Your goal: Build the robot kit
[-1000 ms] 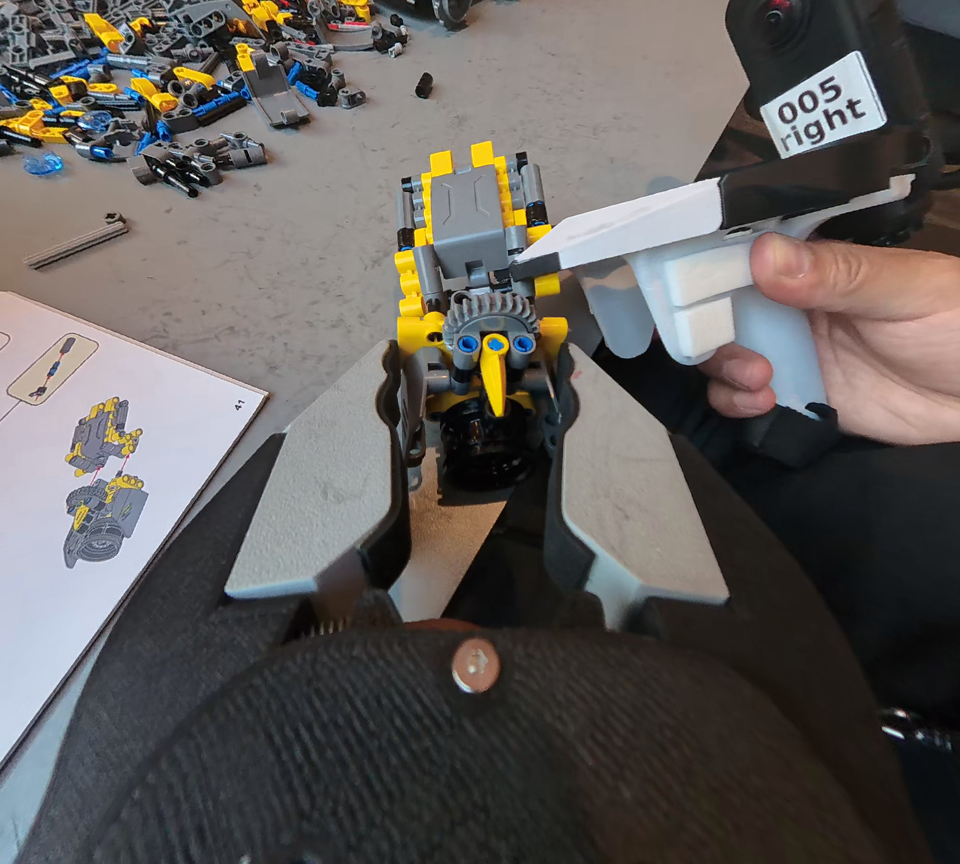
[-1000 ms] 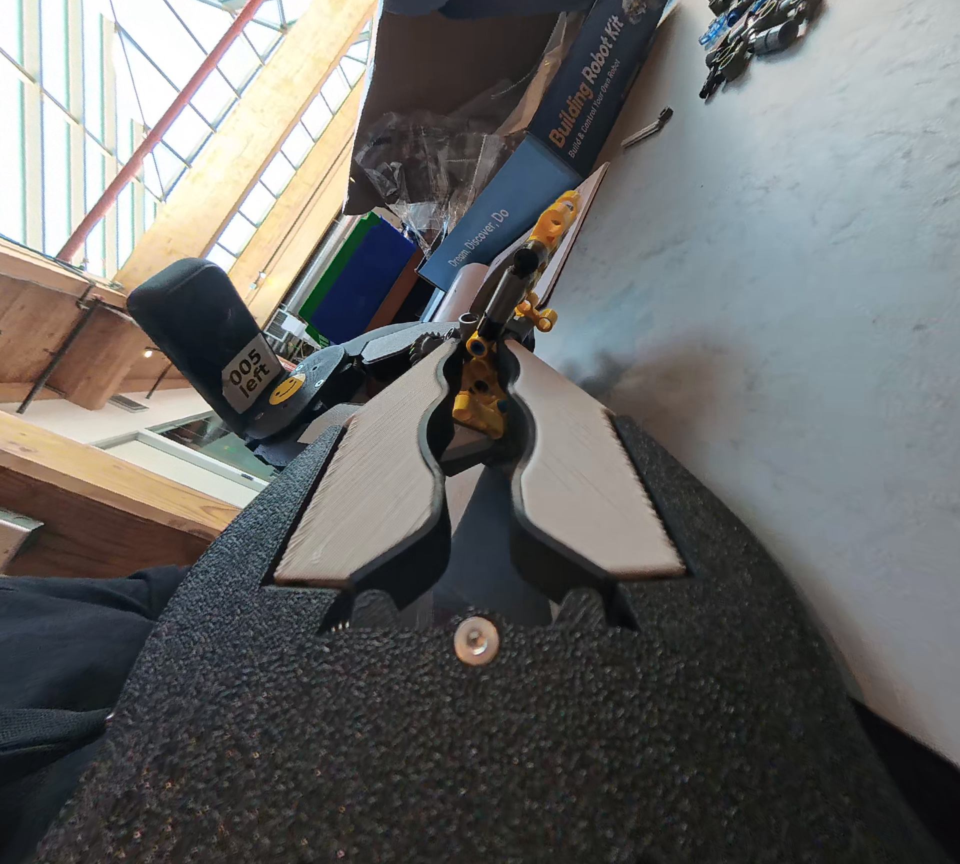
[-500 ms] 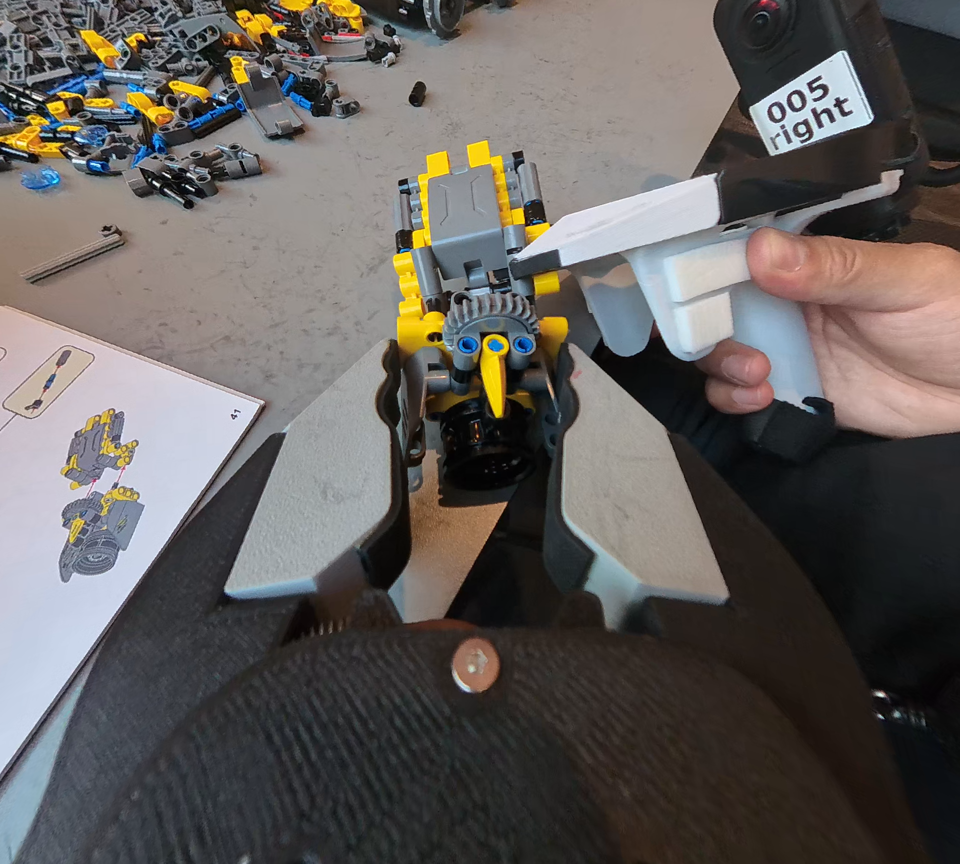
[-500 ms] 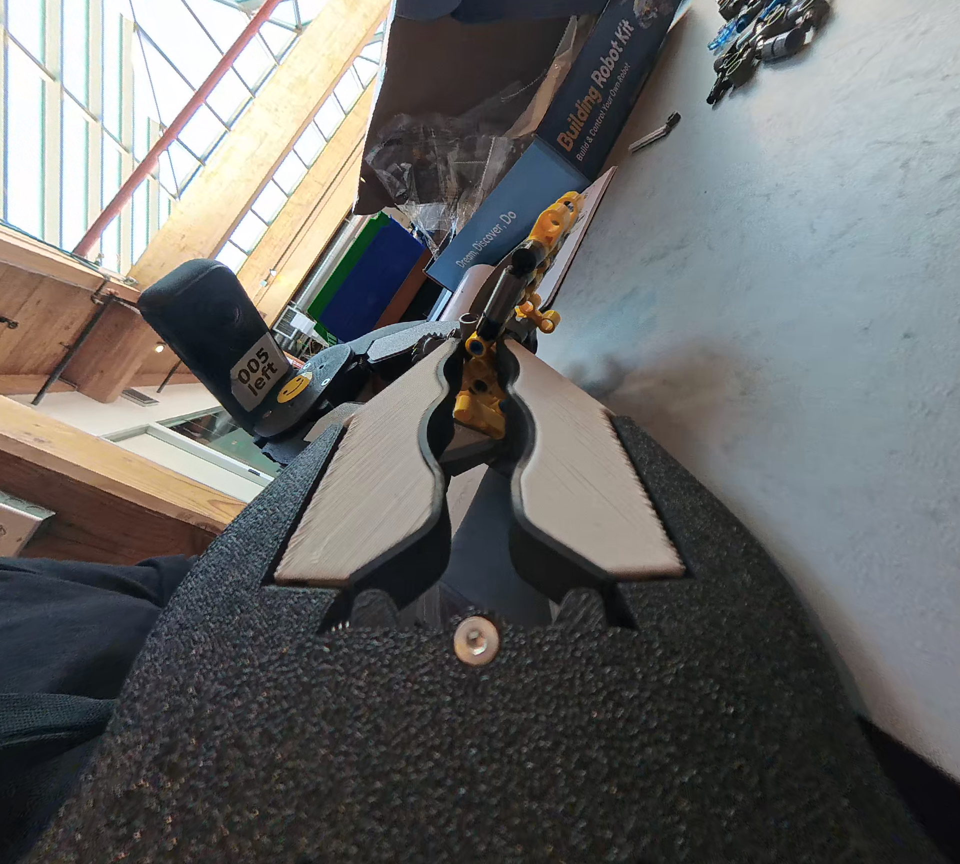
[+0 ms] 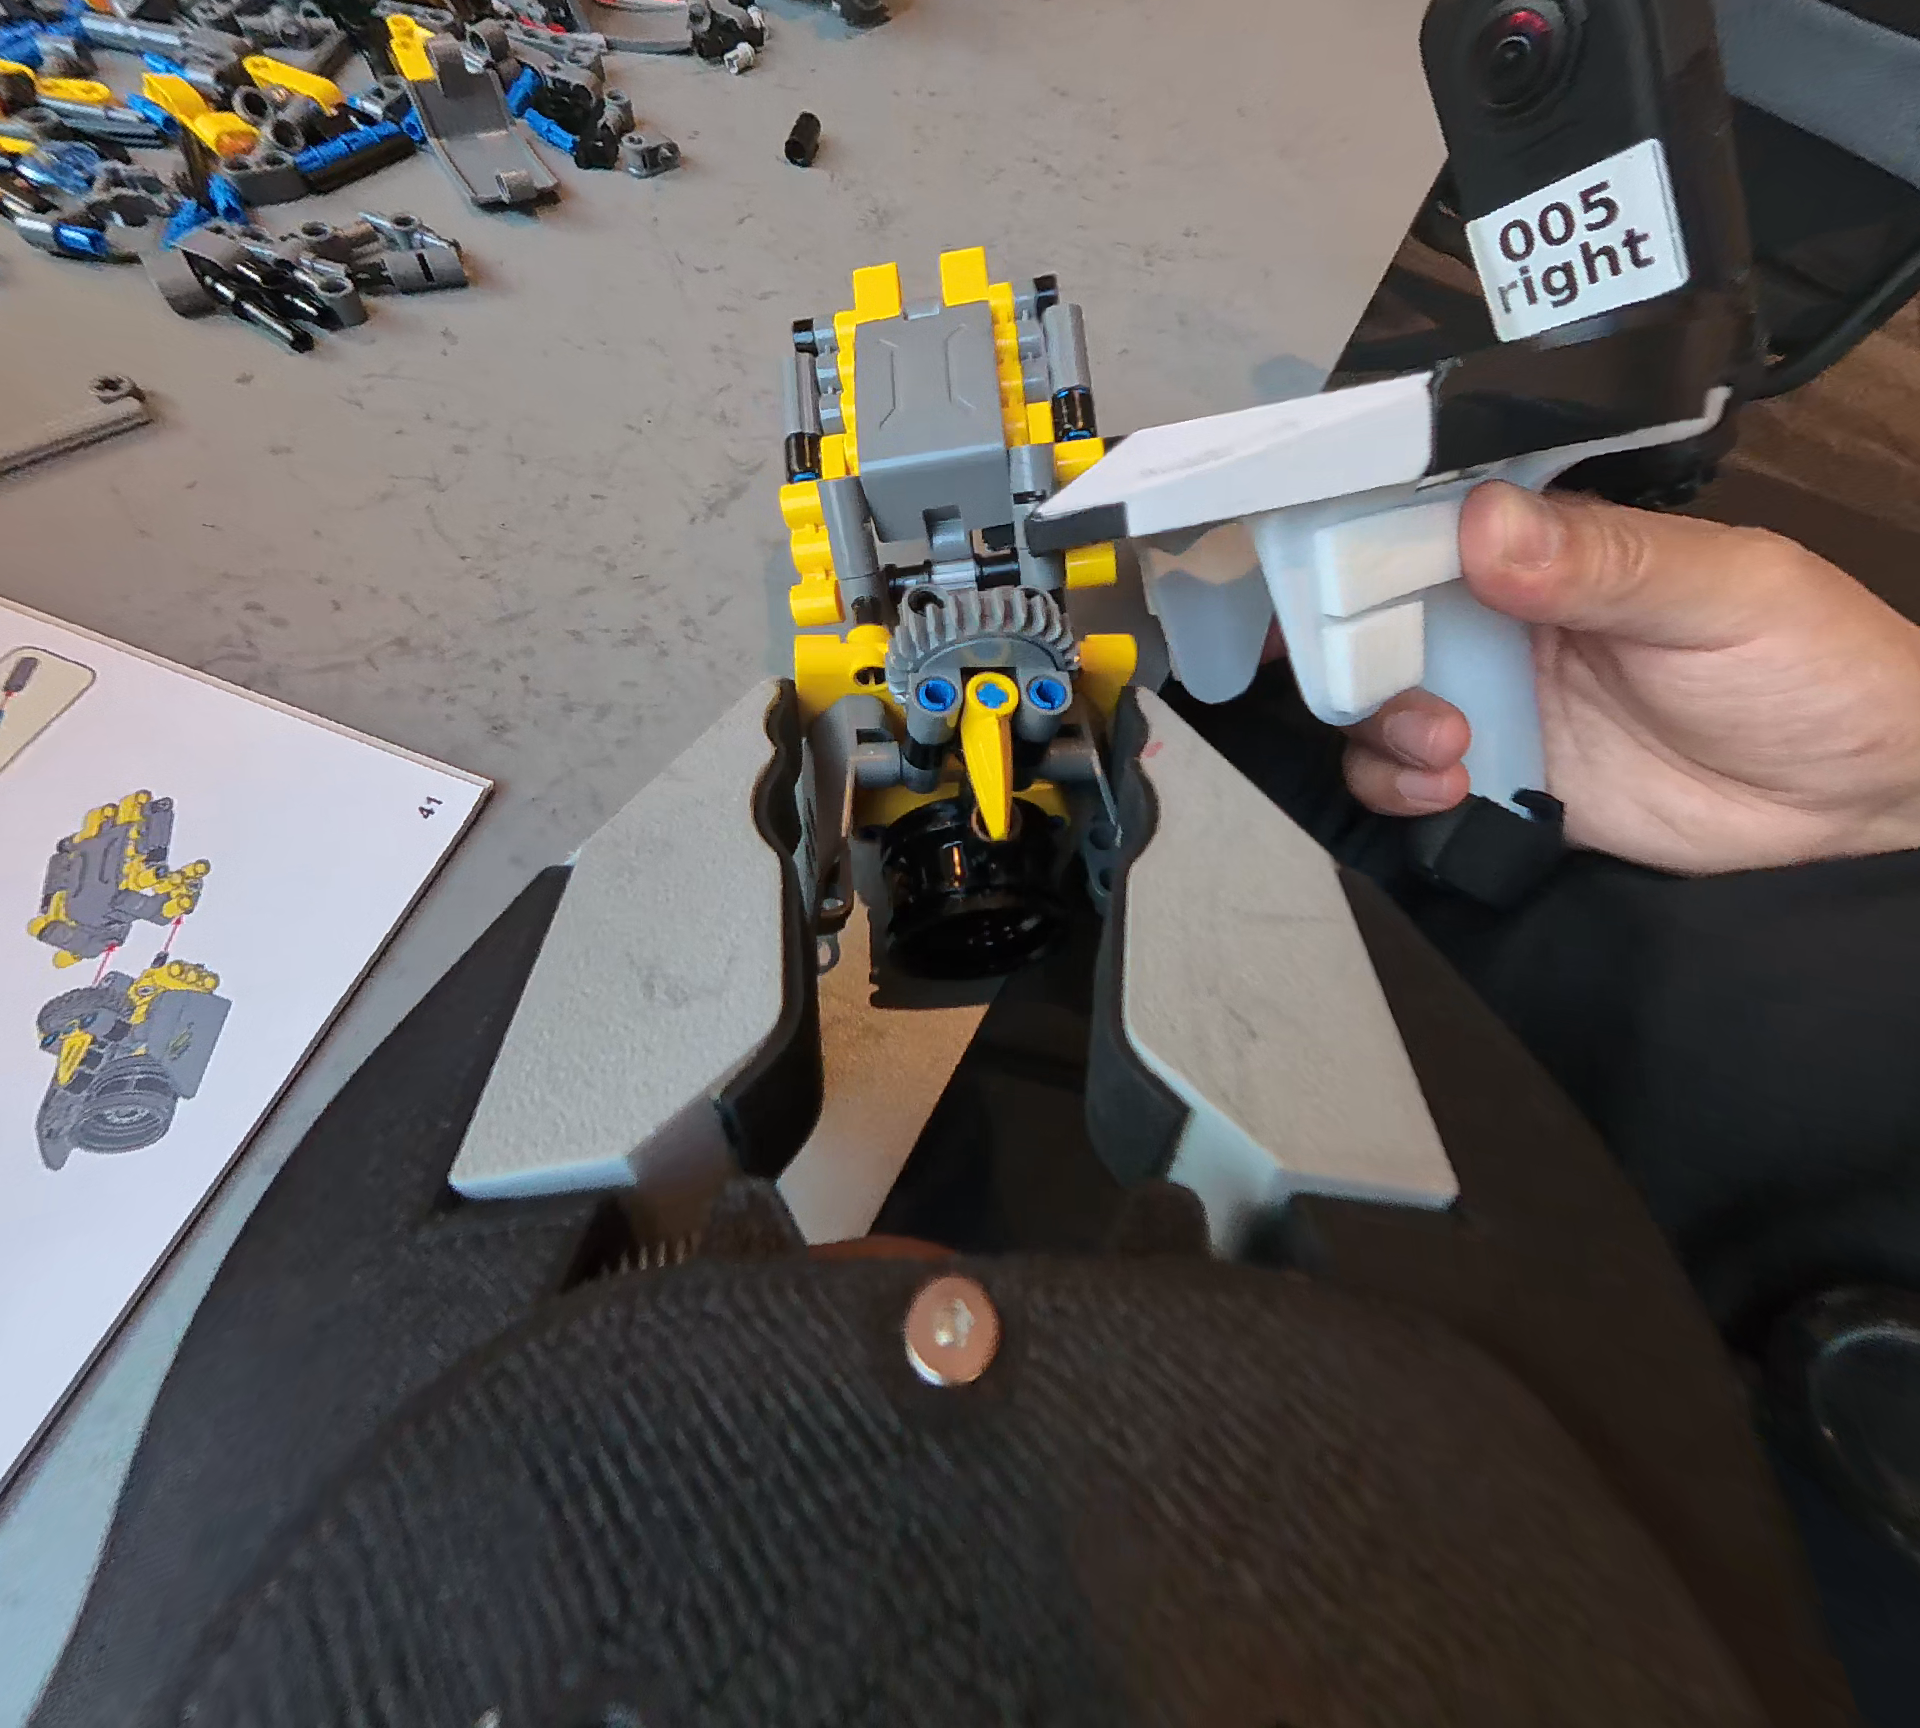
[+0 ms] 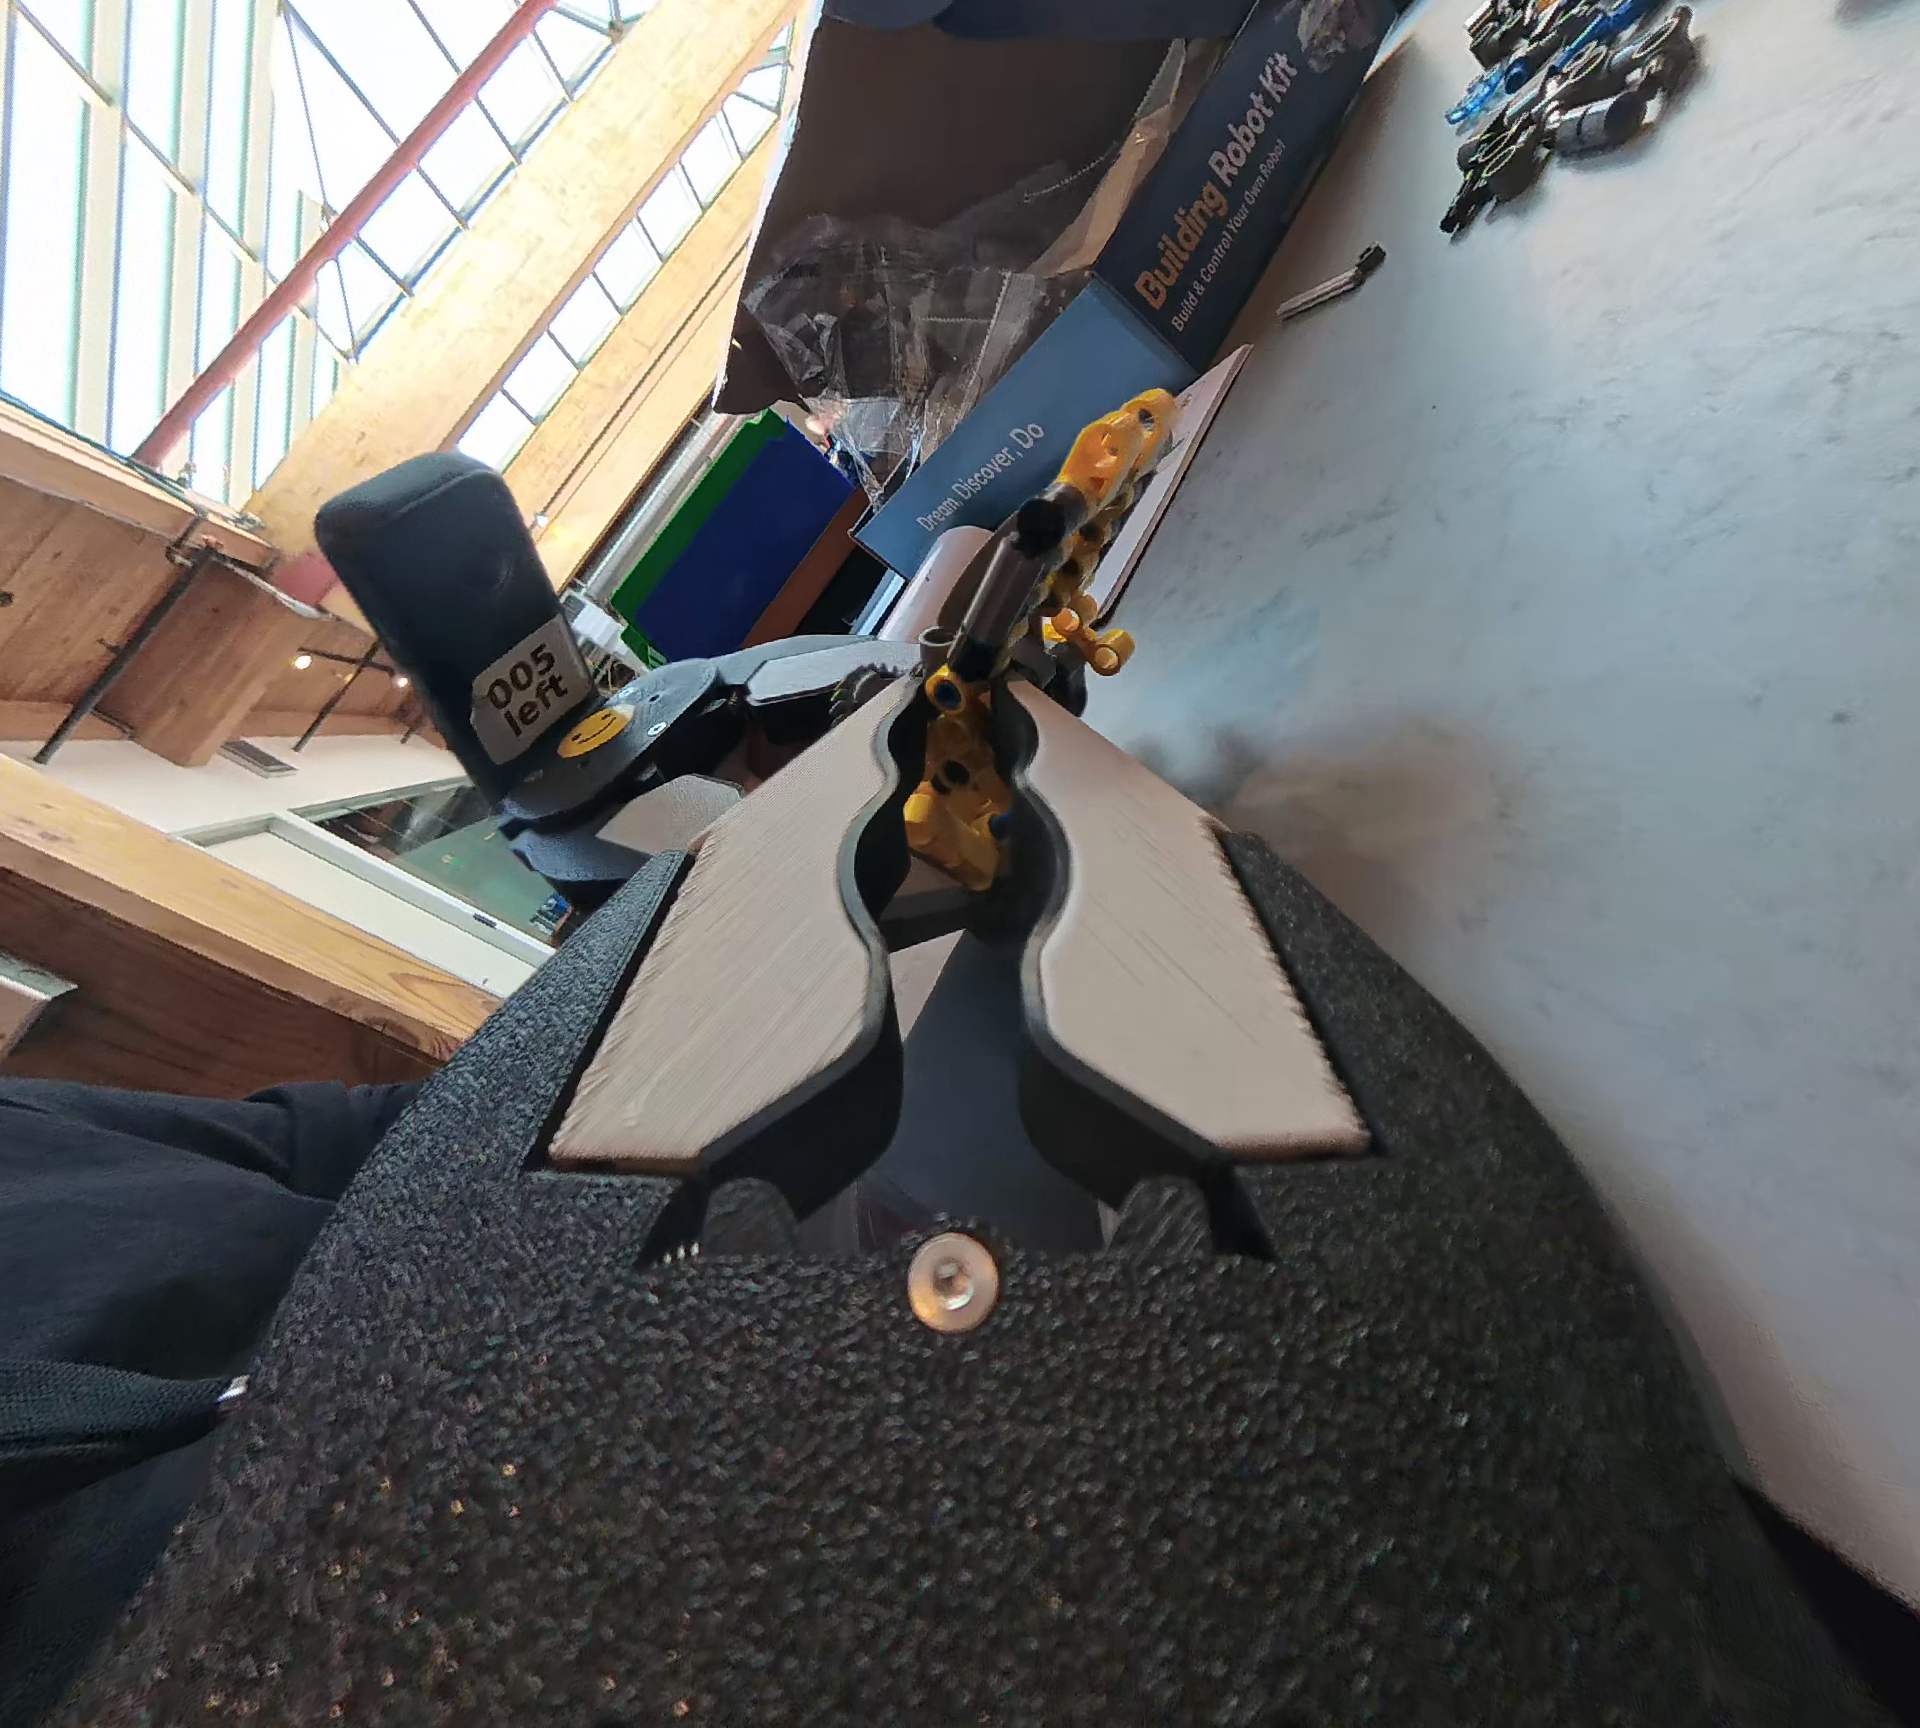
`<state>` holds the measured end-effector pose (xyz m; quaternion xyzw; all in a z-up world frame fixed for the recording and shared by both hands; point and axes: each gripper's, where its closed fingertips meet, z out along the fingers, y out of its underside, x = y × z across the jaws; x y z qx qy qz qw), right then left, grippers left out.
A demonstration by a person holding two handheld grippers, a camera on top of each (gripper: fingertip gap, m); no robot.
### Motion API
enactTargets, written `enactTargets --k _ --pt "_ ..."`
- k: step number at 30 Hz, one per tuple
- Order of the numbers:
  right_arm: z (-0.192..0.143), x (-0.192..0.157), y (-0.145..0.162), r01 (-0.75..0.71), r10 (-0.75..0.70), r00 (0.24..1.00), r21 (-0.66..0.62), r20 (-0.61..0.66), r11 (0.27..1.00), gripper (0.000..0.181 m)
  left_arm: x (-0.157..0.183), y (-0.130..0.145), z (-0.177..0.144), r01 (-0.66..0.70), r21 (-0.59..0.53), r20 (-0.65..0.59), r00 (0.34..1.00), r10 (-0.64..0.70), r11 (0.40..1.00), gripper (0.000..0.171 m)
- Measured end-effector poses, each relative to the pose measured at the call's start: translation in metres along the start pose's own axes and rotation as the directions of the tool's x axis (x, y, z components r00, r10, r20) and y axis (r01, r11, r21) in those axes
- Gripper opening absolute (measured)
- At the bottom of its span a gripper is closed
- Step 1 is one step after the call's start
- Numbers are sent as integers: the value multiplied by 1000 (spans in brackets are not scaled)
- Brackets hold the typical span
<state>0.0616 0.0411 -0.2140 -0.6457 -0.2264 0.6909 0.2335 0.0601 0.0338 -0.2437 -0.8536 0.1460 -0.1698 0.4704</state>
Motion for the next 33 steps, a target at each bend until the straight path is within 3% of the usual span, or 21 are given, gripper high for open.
enactTargets --k 8,13,22,29,33 --pt "2 -3 -2 30 -29 999 -20 16 999 11 1 1 0 78 -70 -97 992 -85 994 57" --pt "4 -3 0 109 -108 994 -110 15 988 10 1 3 0 98 -145 -162 979 -122 985 57" --pt "5 -2 -2 143 -140 990 -165 26 976 12 -1 3 3 59 -193 -199 975 -98 979 57" --pt "5 3 -9 140 -135 990 -289 37 947 12 -5 3 11 -65 -184 -110 993 45 981 58" --pt "9 7 -24 181 -179 983 -346 36 921 12 -7 0 16 -61 -176 -63 997 51 983 58"
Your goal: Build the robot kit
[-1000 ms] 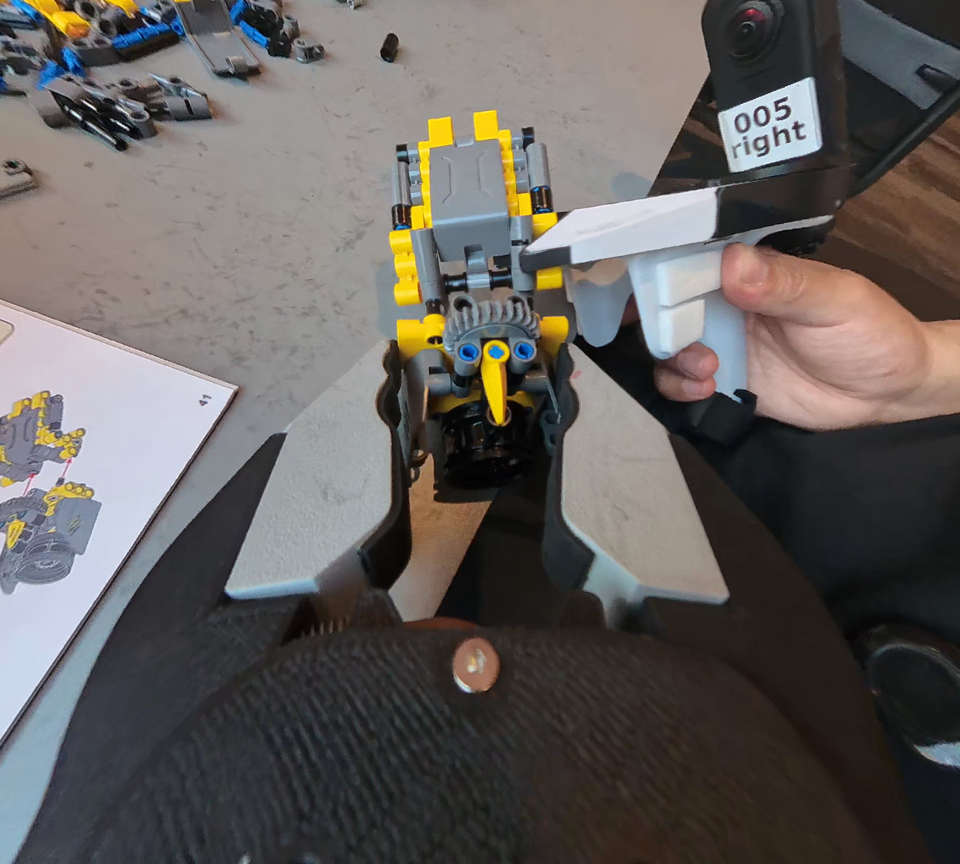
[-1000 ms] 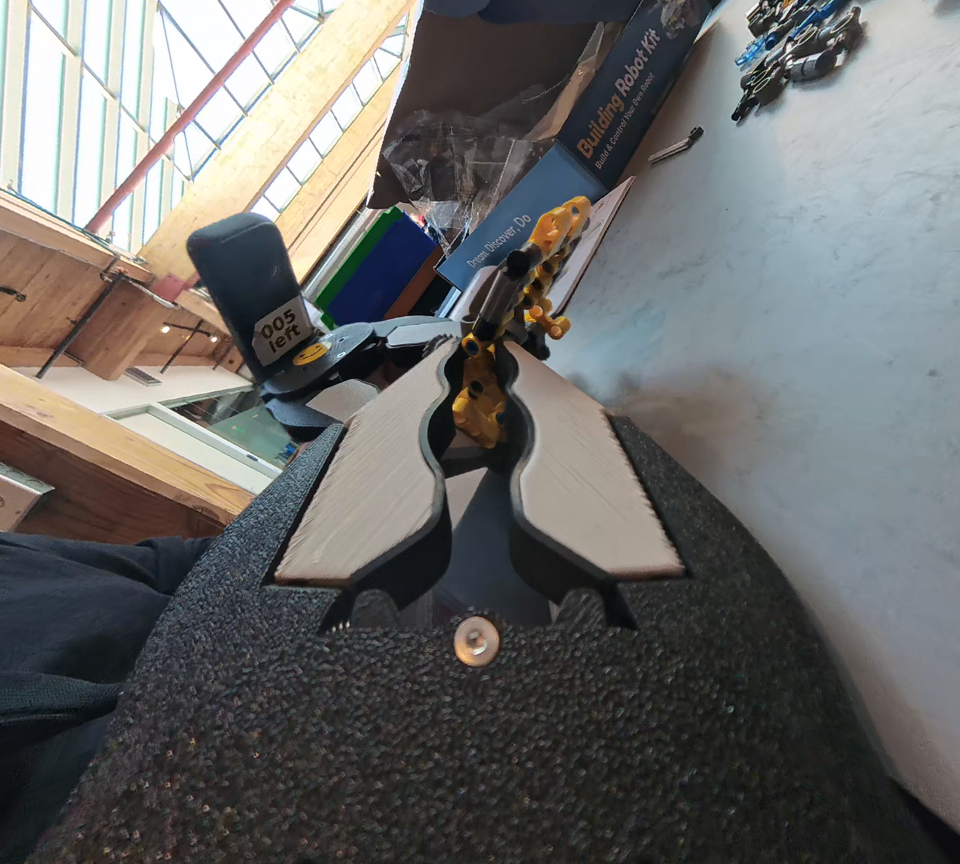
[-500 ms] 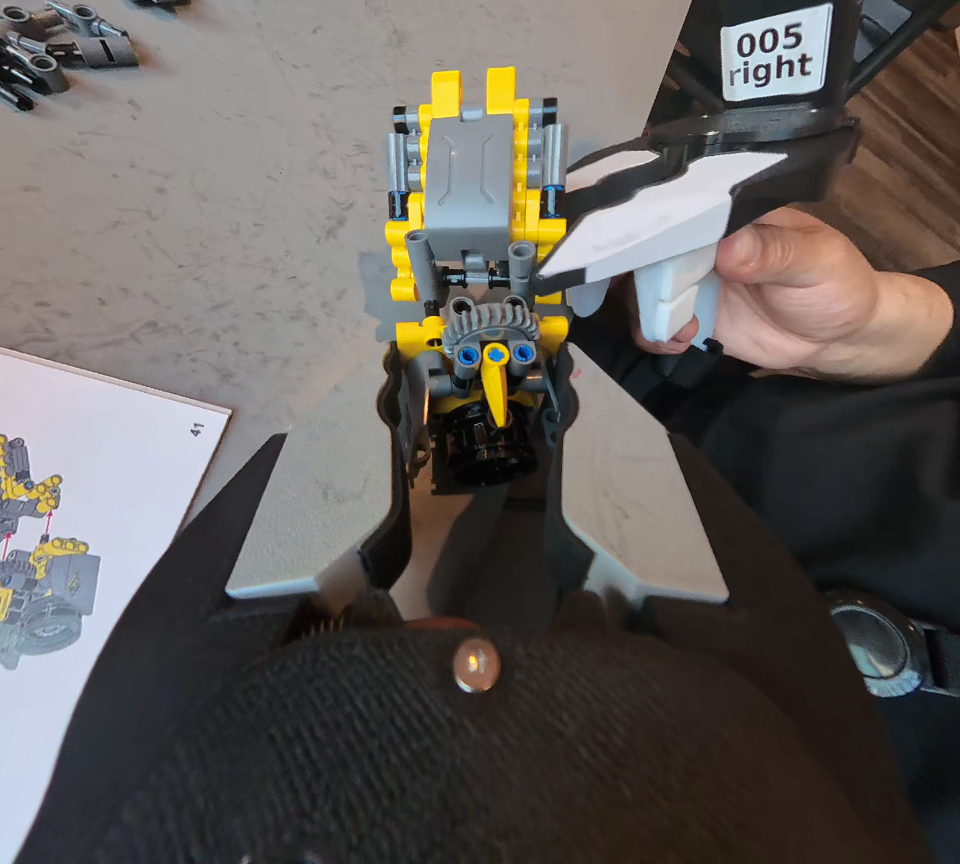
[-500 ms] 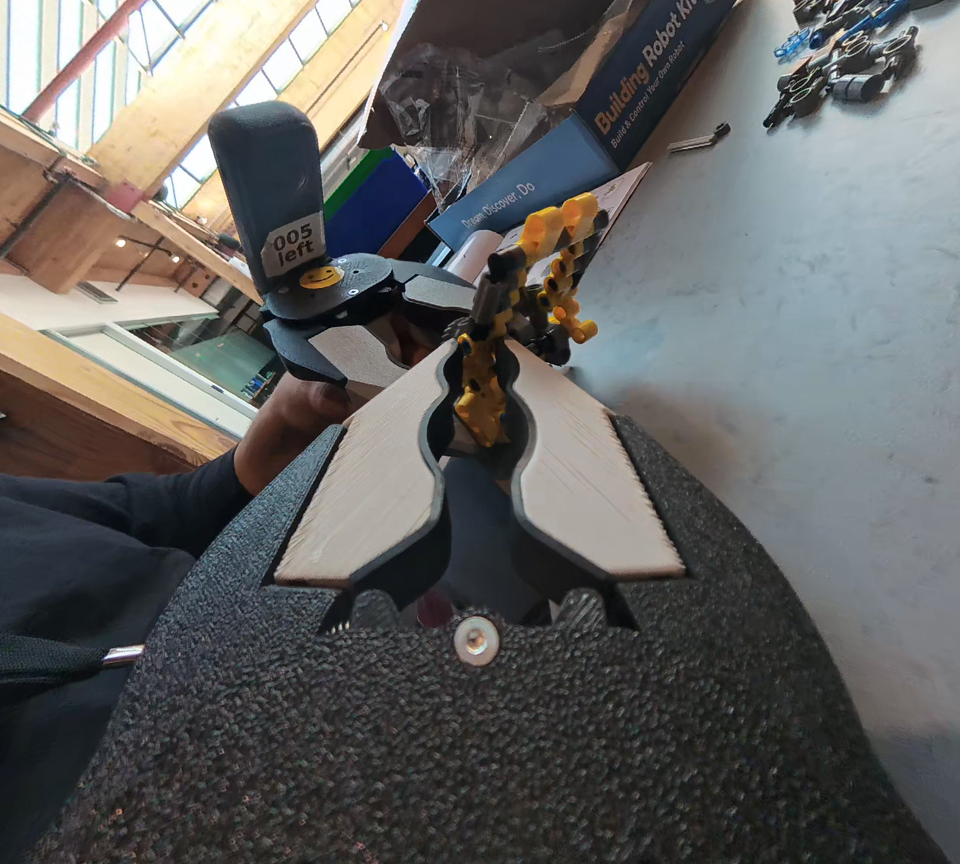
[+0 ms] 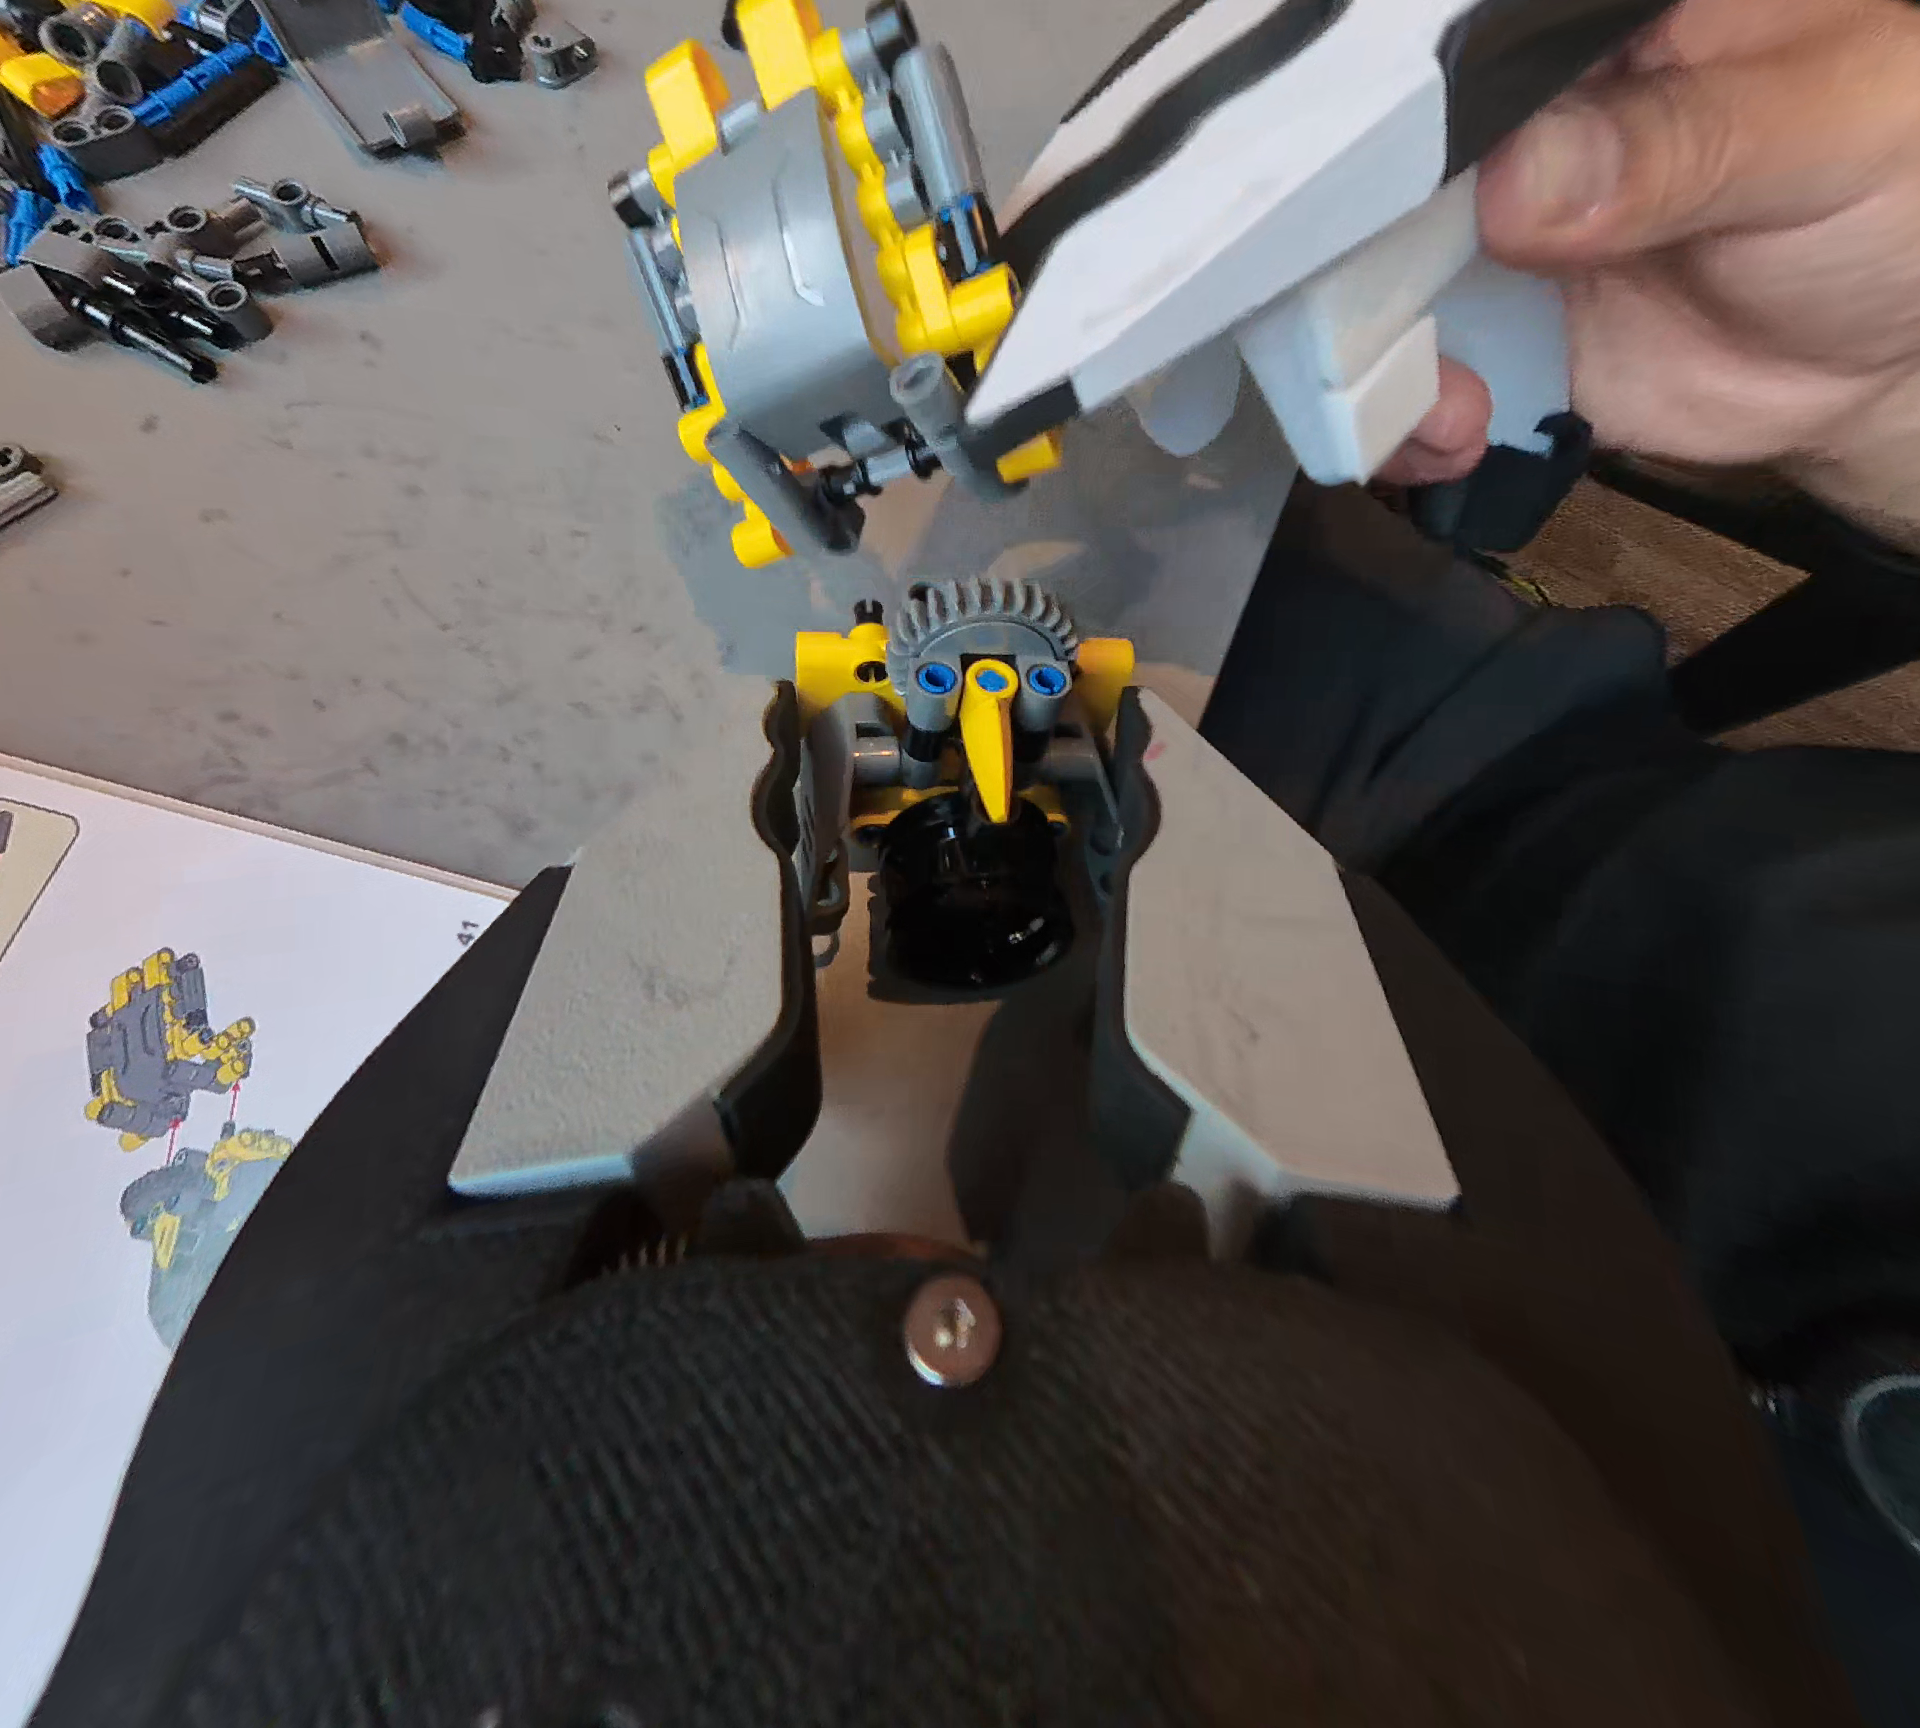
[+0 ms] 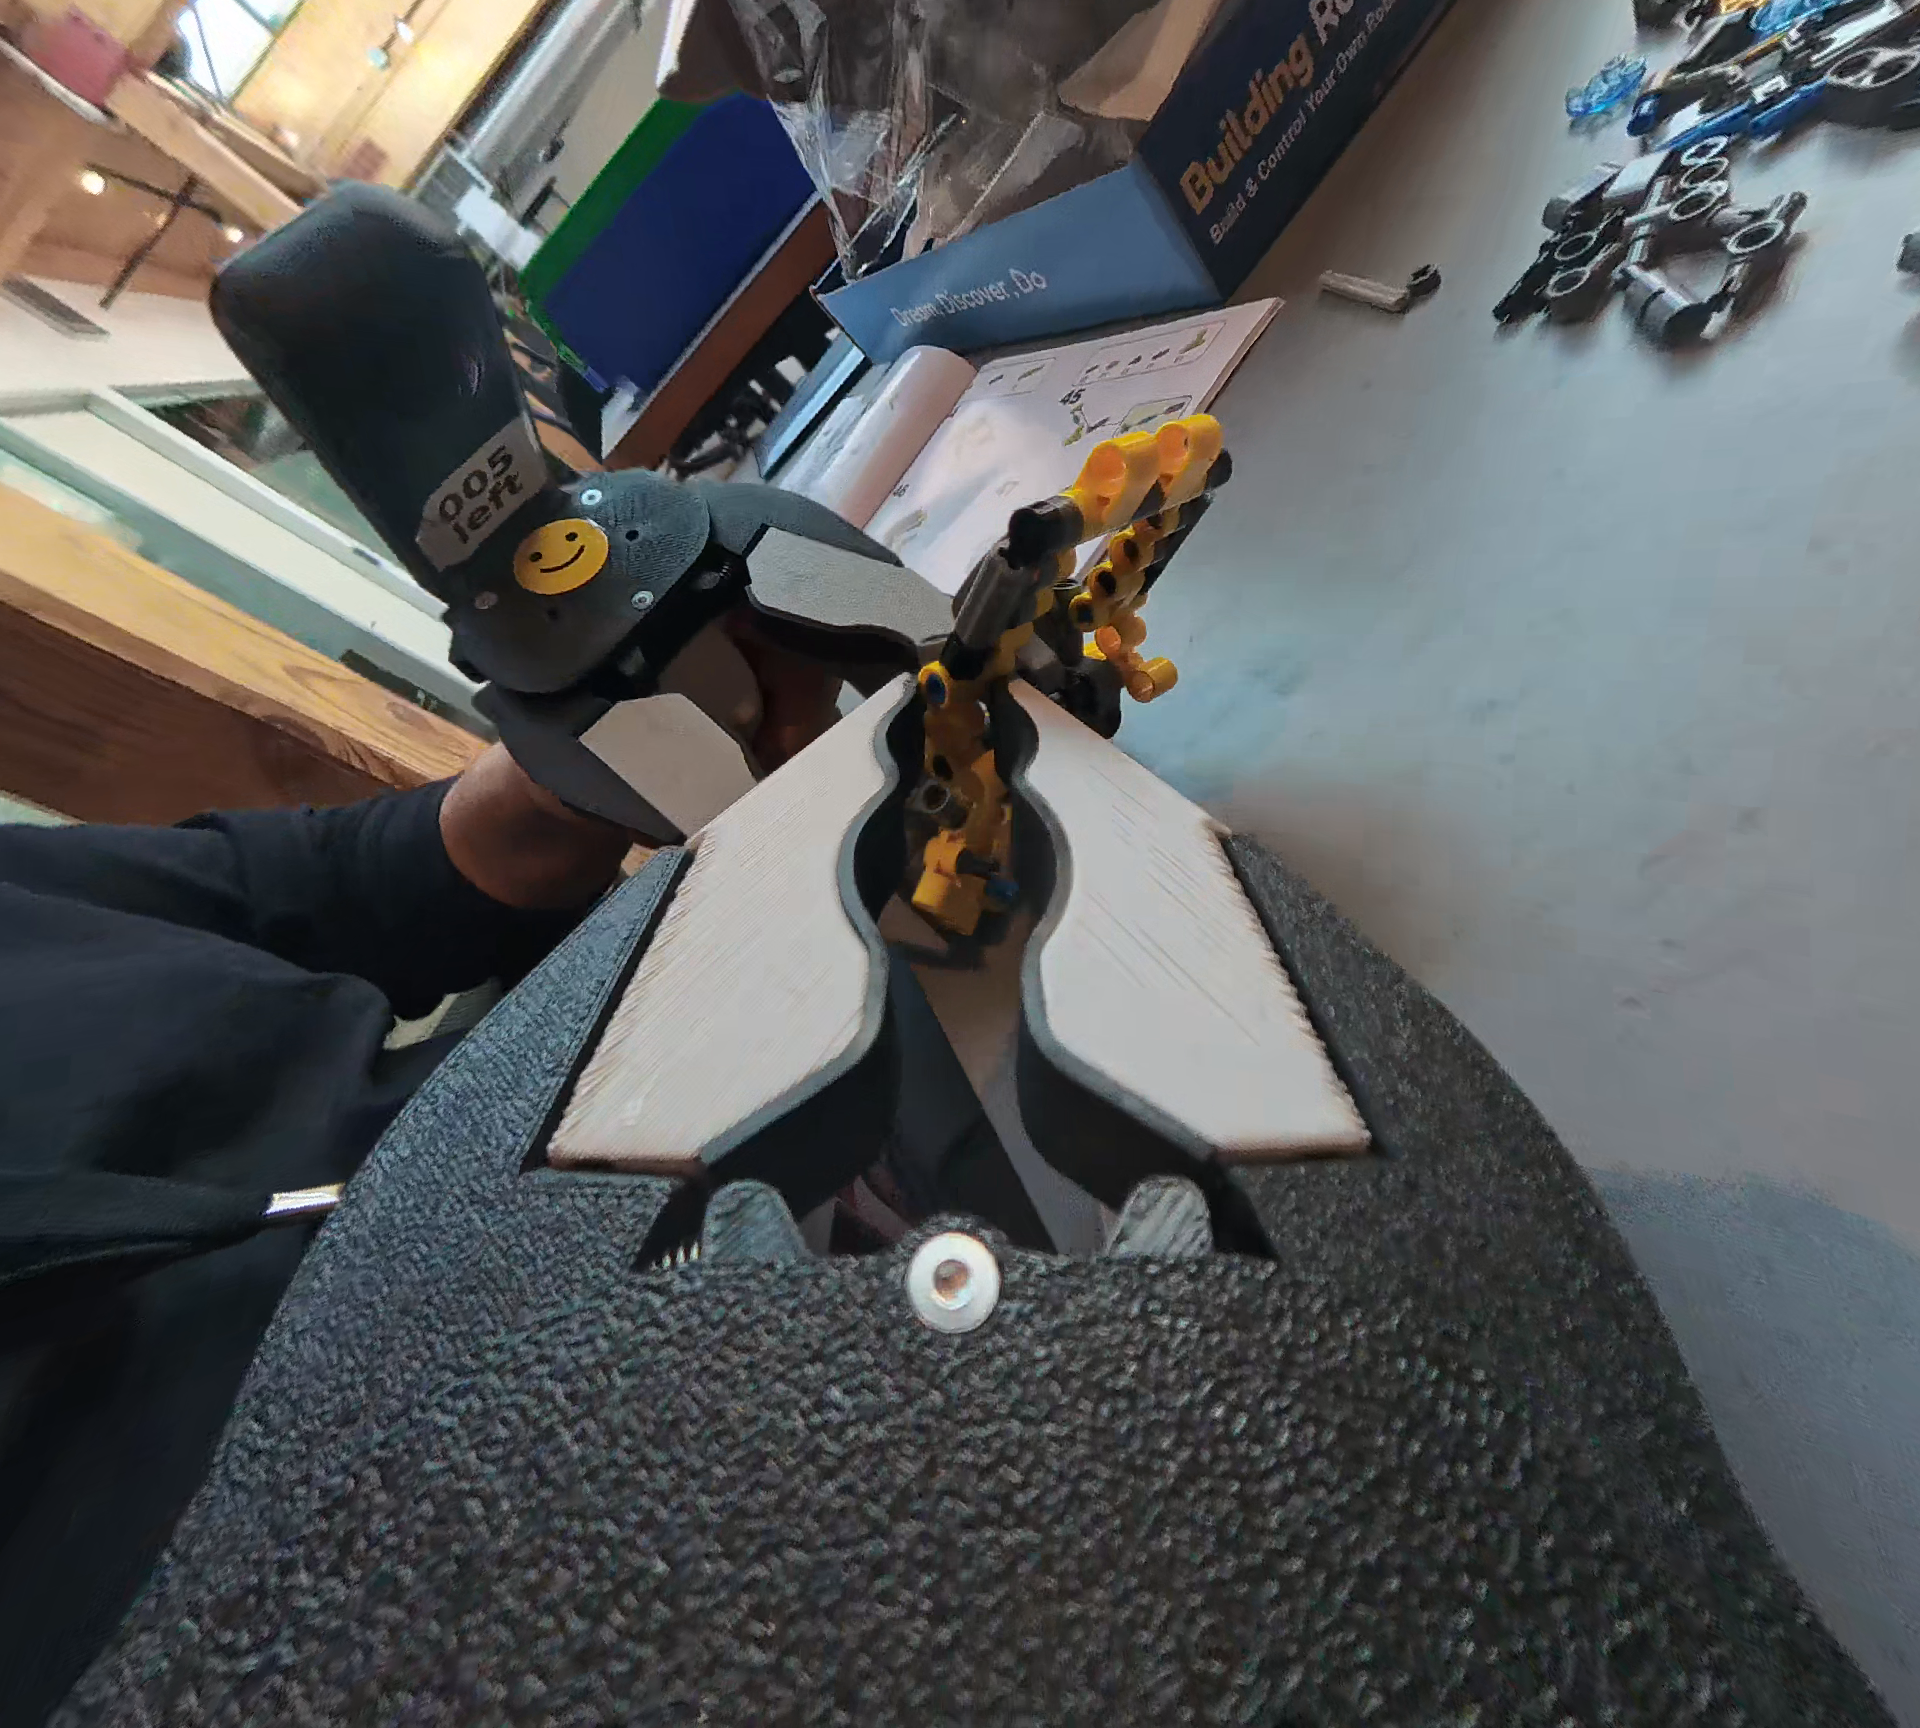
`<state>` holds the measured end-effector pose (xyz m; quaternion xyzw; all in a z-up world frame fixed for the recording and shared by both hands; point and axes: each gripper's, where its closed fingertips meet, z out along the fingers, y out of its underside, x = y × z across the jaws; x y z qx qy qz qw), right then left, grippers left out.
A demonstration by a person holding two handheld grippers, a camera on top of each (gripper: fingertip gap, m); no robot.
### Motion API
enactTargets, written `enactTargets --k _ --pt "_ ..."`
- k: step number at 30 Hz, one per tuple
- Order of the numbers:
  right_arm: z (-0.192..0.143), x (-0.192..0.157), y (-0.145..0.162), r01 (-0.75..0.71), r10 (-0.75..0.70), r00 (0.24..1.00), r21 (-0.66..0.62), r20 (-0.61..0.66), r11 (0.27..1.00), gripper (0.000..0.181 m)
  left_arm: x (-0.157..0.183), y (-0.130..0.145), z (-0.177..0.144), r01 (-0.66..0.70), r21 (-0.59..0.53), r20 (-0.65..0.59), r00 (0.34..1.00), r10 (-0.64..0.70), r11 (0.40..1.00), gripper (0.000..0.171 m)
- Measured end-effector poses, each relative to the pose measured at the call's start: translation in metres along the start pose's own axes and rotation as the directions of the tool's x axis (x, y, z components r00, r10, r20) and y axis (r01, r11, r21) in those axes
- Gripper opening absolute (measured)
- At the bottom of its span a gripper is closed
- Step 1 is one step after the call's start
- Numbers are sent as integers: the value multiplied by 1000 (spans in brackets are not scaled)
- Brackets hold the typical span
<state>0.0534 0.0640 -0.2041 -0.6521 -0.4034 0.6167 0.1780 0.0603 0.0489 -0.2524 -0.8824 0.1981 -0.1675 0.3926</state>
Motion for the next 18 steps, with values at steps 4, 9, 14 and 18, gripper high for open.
enactTargets --k 4,9,14,18 --pt "-4 7 -5 -133 135 989 -26 59 991 12 -4 0 -2 8 11 29 1000 -8 1000 58" --pt "-9 16 3 -249 252 965 -50 67 967 12 -3 1 -3 -6 13 26 1000 5 1000 58" --pt "-15 20 8 -235 238 971 -87 31 968 13 -3 1 -2 44 0 -14 999 -44 999 58" --pt "-24 26 11 -254 254 967 -123 -14 959 29 -3 2 -3 70 -28 -44 997 -71 997 58"
